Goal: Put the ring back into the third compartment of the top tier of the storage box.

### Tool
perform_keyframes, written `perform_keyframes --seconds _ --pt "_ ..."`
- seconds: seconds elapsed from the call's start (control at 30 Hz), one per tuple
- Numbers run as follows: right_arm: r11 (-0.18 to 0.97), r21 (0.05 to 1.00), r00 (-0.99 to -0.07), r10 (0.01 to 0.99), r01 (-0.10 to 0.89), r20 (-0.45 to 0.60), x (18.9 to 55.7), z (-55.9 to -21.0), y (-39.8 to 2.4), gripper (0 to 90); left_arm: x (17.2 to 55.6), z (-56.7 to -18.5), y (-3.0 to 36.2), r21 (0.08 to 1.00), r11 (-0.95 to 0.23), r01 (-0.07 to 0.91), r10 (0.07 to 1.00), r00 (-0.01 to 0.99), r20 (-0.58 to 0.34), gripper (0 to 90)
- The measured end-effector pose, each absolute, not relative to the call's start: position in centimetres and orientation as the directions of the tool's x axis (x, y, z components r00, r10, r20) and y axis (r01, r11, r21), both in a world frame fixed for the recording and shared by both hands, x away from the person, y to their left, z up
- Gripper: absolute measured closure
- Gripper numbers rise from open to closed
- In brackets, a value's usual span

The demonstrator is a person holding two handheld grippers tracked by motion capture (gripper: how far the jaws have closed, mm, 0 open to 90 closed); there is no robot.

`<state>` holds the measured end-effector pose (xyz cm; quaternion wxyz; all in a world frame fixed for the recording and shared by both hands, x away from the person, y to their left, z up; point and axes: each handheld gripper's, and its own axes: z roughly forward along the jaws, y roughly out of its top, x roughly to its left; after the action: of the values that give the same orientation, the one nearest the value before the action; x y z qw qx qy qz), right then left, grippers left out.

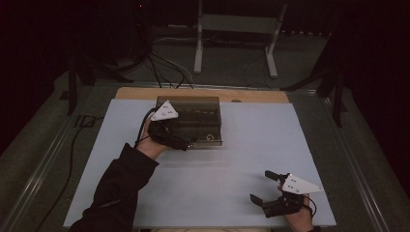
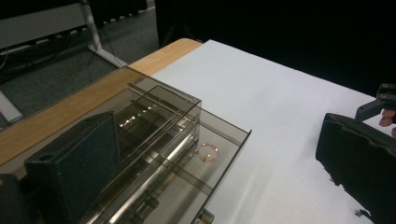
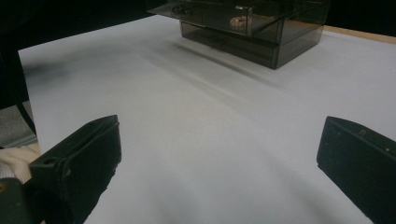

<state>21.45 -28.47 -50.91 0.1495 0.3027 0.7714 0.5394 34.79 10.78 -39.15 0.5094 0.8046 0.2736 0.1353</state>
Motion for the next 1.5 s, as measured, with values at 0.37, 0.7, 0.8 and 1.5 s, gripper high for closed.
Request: perform_keyframes --seconds 0.37,0.7,0.8,1.5 --pt "0.235 0.922 -0.768 0.633 0.308 0.095 21.3 -50.9 -28.6 0.0 33.8 -39.7 12.6 0.899 -0.327 0.292 0.580 0.813 -0.052 0.7" --pt "0.232 0.923 -0.766 0.636 0.308 0.096 21.3 -50.9 -28.6 0.0 32.2 -40.7 14.5 0.902 -0.311 0.298 0.594 0.802 -0.060 0.7" --pt "0.231 0.923 -0.765 0.637 0.309 0.096 21.3 -50.9 -28.6 0.0 31.6 -41.0 15.0 0.903 -0.313 0.294 0.596 0.801 -0.054 0.7" --pt "0.231 0.922 -0.763 0.639 0.311 0.097 21.3 -50.9 -28.7 0.0 28.5 -45.4 18.6 0.897 -0.307 0.319 0.589 0.804 -0.084 0.7"
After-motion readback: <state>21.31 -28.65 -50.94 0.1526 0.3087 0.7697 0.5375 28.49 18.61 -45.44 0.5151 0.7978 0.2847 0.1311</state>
